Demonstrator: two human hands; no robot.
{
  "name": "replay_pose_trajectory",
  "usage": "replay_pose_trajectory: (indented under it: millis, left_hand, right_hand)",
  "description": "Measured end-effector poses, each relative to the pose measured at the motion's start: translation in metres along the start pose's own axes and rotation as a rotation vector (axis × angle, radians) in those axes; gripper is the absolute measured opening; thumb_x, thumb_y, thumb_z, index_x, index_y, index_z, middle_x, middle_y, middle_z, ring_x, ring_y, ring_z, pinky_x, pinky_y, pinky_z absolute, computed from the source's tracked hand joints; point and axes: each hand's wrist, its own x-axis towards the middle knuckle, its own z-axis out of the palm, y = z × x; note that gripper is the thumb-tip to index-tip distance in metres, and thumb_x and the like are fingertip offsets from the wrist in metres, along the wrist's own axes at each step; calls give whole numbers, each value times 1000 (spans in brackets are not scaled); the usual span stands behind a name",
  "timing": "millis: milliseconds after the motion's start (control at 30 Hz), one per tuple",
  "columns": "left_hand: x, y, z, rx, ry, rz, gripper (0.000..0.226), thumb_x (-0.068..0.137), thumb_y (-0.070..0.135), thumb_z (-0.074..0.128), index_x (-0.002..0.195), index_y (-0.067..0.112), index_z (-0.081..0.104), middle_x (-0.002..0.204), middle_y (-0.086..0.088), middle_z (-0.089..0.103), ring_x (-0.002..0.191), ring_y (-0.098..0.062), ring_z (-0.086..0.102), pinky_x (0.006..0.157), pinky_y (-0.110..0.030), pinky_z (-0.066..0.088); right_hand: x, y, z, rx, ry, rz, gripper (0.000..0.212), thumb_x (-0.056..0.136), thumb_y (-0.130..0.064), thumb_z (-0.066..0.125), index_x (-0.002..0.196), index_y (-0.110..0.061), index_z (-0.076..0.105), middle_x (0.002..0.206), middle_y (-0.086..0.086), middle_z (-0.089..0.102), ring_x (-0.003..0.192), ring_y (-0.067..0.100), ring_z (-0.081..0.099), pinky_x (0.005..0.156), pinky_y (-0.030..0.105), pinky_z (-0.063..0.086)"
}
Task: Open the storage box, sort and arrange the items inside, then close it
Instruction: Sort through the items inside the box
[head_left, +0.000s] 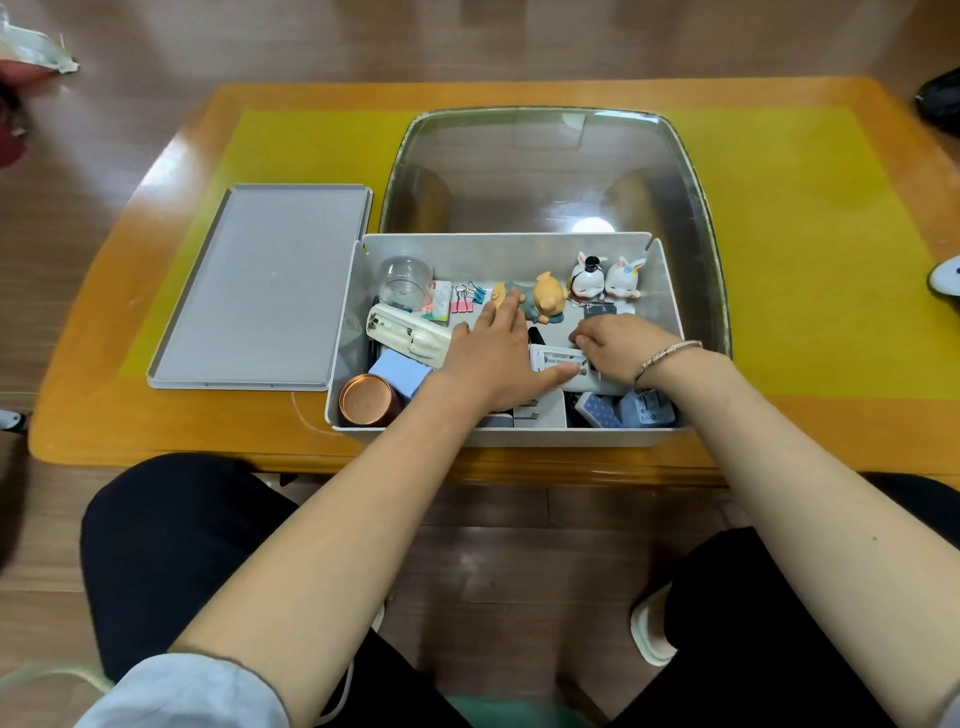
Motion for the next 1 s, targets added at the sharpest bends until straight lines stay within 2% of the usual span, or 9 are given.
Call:
replay_pose_trajectory:
  millis: [167,267,433,500,633,700,867,933,1000]
  left_hand:
    - [0,-1,1,-1,1,0,104,80,83,25,153,10,8,161,-3,-8,148,-26,1,115,-52,15]
    - [-1,-5,-2,-19,-2,25,96,82,80,28,154,18,10,161,-3,-7,147,-28,1,116,-51,12]
    - [-8,-10,-7,-49,-7,73,88,84,76,34,153,25,12,161,-2,-1,147,-28,4,116,-53,10]
    - [-11,-13,-7,-44,-6,86,87,84,76,34,153,27,13,161,-2,3,147,-26,7,117,-52,9]
    - [-17,-18,-5,15,-19,123,78,86,75,30,151,32,20,161,-2,7,146,-27,11,118,-51,5]
    - [-19,-20,-5,21,-39,116,75,86,75,28,147,33,29,159,-3,16,145,-26,16,117,-51,2]
    - [-23,-30,-12,10,-31,100,64,85,71,40,136,32,43,141,-3,46,135,-26,33,117,-51,4]
    - [-25,-34,-13,6,-11,106,61,85,68,45,135,33,43,138,-2,49,133,-24,34,116,-51,4]
    - [-29,-39,-12,-24,32,122,62,85,66,49,137,32,41,139,-1,48,133,-23,34,116,-49,5]
  right_hand:
    - [-4,-3,-4,-16,-7,-4,34,100,-23,33,122,-14,57,124,11,59,112,27,54,89,35,44]
    - [-7,-1,-11,-13,36,-26,35,94,-13,45,128,-17,55,129,8,57,118,26,52,98,37,43]
    - [-22,13,-24,24,270,-29,34,86,-1,54,114,-16,65,113,11,66,106,31,59,90,37,48]
    - [-27,15,-26,-3,296,-45,37,83,3,54,113,-15,66,112,12,66,104,32,59,86,36,49]
    - [-28,11,-19,-286,95,-77,44,83,-7,49,124,-23,55,121,5,61,111,27,55,92,34,39]
    - [-29,7,-18,-396,-6,-92,47,86,-15,43,130,-30,48,122,0,61,111,22,56,97,36,31]
    - [-27,6,-22,-386,-73,-96,42,90,-29,42,131,-38,46,124,-2,58,112,20,54,98,38,29]
    - [-24,3,-22,-324,-58,-96,42,89,-29,48,131,-37,48,128,-1,53,116,21,50,99,40,31]
    - [-22,-2,-23,-224,-77,-129,44,84,-25,54,128,-34,52,125,-2,55,111,19,51,94,37,39]
